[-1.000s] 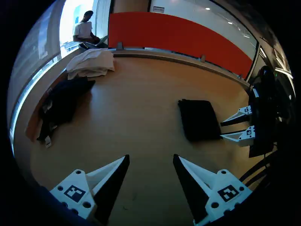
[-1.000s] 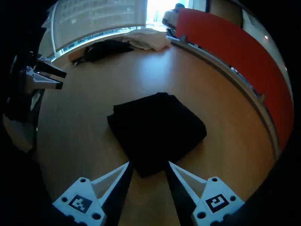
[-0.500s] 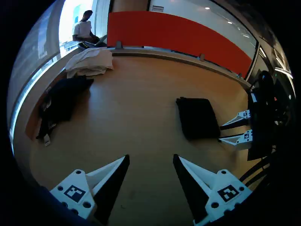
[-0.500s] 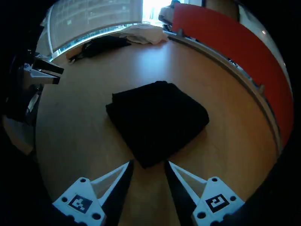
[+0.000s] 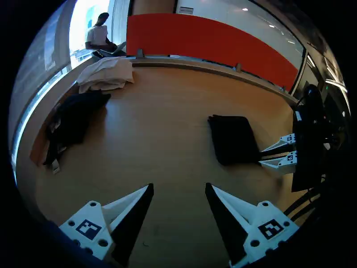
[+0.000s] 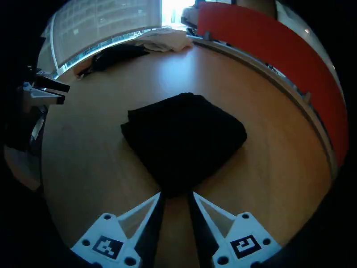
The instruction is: Fold towel
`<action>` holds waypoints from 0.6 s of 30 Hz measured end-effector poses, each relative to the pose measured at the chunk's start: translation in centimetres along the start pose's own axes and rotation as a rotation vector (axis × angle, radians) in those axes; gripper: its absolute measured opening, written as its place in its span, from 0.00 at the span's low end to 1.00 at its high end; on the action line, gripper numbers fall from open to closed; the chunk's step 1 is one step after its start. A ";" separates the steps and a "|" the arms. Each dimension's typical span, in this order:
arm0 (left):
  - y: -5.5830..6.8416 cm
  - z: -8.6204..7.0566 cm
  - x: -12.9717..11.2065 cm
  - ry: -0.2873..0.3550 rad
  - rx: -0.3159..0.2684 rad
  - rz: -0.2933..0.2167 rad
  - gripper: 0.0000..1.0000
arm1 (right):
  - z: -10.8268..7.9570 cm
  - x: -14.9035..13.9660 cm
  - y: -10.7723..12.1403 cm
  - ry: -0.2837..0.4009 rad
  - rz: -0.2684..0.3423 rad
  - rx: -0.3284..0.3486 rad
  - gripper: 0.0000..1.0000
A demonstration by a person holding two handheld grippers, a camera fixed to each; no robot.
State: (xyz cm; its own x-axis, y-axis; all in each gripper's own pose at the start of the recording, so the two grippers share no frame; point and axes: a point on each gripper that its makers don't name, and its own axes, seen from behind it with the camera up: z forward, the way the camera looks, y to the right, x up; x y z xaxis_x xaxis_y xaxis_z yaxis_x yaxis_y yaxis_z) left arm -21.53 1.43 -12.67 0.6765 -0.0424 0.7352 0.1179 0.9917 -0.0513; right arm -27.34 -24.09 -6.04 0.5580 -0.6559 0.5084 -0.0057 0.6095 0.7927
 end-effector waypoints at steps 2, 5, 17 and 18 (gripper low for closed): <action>0.0 0.0 0.0 0.000 0.000 0.000 0.85 | 0.1 0.0 0.0 0.000 0.004 0.001 0.27; 0.0 -0.1 0.0 0.002 0.000 -0.001 0.85 | 0.1 0.0 0.0 -0.001 0.010 -0.005 0.14; 0.1 -0.1 0.0 0.005 -0.004 0.002 0.85 | -0.6 0.9 0.7 0.027 -0.005 -0.020 0.03; 0.2 -0.2 0.1 0.005 -0.005 0.003 0.85 | -0.8 1.2 0.8 0.035 -0.009 -0.024 0.03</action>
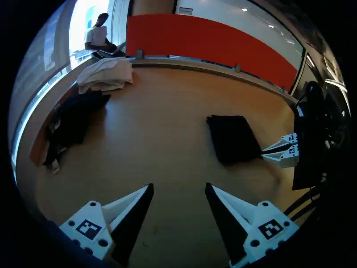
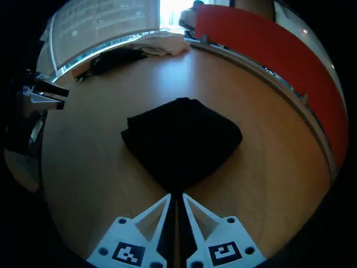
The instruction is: Fold towel
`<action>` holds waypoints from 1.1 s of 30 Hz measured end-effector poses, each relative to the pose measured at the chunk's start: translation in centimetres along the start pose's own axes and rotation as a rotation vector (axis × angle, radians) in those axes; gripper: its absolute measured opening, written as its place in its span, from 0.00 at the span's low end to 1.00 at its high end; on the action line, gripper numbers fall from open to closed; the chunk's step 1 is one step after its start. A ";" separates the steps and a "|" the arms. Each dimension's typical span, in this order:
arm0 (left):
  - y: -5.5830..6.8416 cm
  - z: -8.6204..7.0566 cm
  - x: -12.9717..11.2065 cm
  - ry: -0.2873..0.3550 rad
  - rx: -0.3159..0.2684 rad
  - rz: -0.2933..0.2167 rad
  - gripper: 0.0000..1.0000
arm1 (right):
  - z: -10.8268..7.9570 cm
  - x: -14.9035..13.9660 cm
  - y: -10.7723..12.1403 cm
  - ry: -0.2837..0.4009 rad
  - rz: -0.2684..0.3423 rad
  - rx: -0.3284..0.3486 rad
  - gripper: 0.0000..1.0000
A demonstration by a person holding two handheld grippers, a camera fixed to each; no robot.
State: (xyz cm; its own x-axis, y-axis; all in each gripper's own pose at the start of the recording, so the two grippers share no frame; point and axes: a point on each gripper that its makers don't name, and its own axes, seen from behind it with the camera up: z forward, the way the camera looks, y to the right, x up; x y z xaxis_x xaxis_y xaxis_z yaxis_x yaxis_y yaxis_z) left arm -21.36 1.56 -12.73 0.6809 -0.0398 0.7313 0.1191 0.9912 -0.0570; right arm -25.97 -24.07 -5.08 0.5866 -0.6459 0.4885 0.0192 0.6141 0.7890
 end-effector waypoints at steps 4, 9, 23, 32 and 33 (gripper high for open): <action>0.1 0.0 0.3 0.006 -0.004 0.006 0.85 | -1.2 2.0 0.6 0.042 -0.020 -0.022 0.02; 0.4 -0.1 1.1 0.021 -0.011 0.014 0.85 | -3.2 5.5 1.8 0.109 -0.041 -0.059 0.02; 2.3 -0.5 3.5 0.061 -0.046 0.050 0.85 | -10.6 13.0 5.4 0.257 -0.094 -0.164 0.02; 3.8 -0.3 4.4 0.070 -0.072 0.072 0.85 | -13.9 12.4 8.2 0.278 -0.067 -0.230 0.02; 3.9 -0.3 4.4 0.070 -0.075 0.075 0.85 | -14.2 12.2 8.6 0.278 -0.062 -0.239 0.02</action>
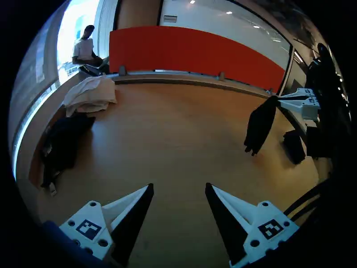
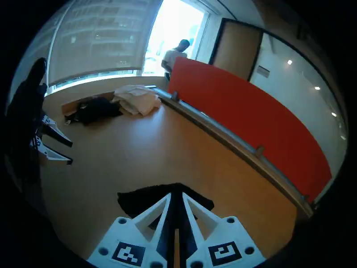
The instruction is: Fold towel
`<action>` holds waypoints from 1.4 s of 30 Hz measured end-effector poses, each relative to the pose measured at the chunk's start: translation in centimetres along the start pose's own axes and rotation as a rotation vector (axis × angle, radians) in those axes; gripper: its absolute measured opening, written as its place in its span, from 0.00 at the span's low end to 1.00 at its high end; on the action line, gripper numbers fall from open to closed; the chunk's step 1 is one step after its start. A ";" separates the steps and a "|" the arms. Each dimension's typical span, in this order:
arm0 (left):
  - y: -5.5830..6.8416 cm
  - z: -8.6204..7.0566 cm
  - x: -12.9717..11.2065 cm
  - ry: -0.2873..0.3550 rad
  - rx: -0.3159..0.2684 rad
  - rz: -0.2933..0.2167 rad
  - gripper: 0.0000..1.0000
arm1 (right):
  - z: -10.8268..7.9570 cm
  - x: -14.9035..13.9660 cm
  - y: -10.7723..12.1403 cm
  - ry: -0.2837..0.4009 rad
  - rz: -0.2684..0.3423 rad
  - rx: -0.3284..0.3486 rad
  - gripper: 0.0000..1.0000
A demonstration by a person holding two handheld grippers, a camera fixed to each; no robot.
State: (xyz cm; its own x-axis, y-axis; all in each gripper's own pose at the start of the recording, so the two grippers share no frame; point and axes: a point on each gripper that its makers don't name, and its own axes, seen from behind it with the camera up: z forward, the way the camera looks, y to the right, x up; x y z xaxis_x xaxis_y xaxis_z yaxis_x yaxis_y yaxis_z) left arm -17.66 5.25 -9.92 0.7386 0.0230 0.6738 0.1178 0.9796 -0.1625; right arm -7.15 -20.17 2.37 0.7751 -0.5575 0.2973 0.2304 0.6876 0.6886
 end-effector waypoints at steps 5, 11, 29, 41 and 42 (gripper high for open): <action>0.7 0.2 0.2 -0.001 -0.013 0.011 0.85 | -1.3 -1.0 2.5 -0.004 0.024 -0.041 0.02; 1.4 0.6 0.3 -0.004 -0.023 0.014 0.85 | -3.0 -2.5 5.7 -0.011 0.054 -0.086 0.02; 2.7 1.3 -0.2 -0.030 -0.017 0.033 0.85 | -8.3 -8.1 15.1 -0.067 0.064 -0.196 0.02; 3.8 1.6 -0.1 -0.042 -0.008 0.046 0.85 | -10.6 -10.7 21.3 -0.095 0.072 -0.255 0.02; 3.9 1.6 -0.1 -0.042 -0.008 0.047 0.85 | -10.8 -10.9 21.8 -0.098 0.072 -0.261 0.02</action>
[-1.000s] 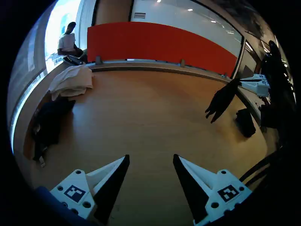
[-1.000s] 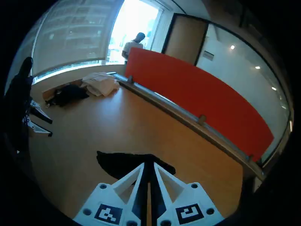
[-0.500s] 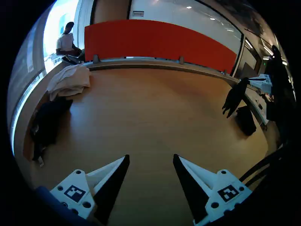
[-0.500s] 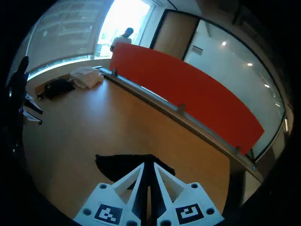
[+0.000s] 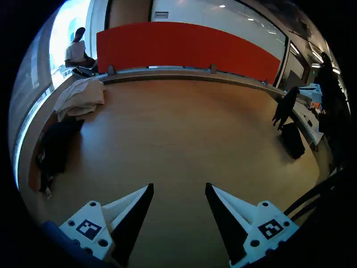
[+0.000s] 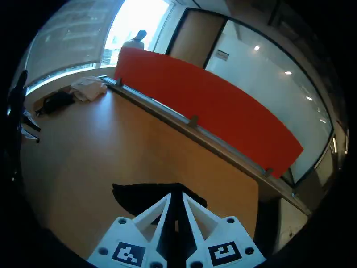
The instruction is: Fold towel
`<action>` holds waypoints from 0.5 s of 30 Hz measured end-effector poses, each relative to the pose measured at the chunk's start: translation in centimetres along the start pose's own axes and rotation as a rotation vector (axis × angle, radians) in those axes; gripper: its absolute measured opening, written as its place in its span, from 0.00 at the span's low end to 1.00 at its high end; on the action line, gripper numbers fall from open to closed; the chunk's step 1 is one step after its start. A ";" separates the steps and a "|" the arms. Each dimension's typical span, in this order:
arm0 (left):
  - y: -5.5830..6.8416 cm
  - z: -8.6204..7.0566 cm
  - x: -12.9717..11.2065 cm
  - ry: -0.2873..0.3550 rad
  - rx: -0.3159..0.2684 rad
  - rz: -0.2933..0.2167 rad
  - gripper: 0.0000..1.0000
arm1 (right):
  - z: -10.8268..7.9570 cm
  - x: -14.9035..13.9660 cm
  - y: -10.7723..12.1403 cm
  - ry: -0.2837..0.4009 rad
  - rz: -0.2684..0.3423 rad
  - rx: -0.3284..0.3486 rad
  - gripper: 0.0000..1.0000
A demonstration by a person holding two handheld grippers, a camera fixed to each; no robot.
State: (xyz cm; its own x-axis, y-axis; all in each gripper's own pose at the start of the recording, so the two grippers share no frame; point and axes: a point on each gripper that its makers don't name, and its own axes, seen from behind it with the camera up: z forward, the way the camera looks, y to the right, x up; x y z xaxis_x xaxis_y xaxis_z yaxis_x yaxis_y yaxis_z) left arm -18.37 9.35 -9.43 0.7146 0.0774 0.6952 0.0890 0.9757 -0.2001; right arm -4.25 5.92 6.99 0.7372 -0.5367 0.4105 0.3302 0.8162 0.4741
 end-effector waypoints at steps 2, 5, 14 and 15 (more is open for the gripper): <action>0.1 0.1 0.1 -0.002 0.001 0.001 0.85 | 0.0 -0.3 0.9 -0.004 0.001 -0.009 0.02; 0.3 0.2 0.2 -0.003 0.003 0.003 0.85 | 0.1 -0.7 2.3 -0.011 0.007 -0.022 0.02; 1.0 0.6 0.5 -0.008 0.002 0.011 0.86 | 0.2 -2.6 4.5 -0.042 0.011 -0.039 0.02; 1.0 0.6 0.5 -0.009 0.001 0.012 0.85 | 0.2 -2.8 4.6 -0.044 0.012 -0.040 0.02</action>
State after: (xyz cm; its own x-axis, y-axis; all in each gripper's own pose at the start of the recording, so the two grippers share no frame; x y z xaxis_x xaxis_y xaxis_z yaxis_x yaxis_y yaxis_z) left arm -18.31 10.53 -8.85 0.7095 0.0907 0.6989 0.0798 0.9750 -0.2075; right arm -4.92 11.12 8.18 0.7147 -0.5354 0.4501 0.3456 0.8298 0.4382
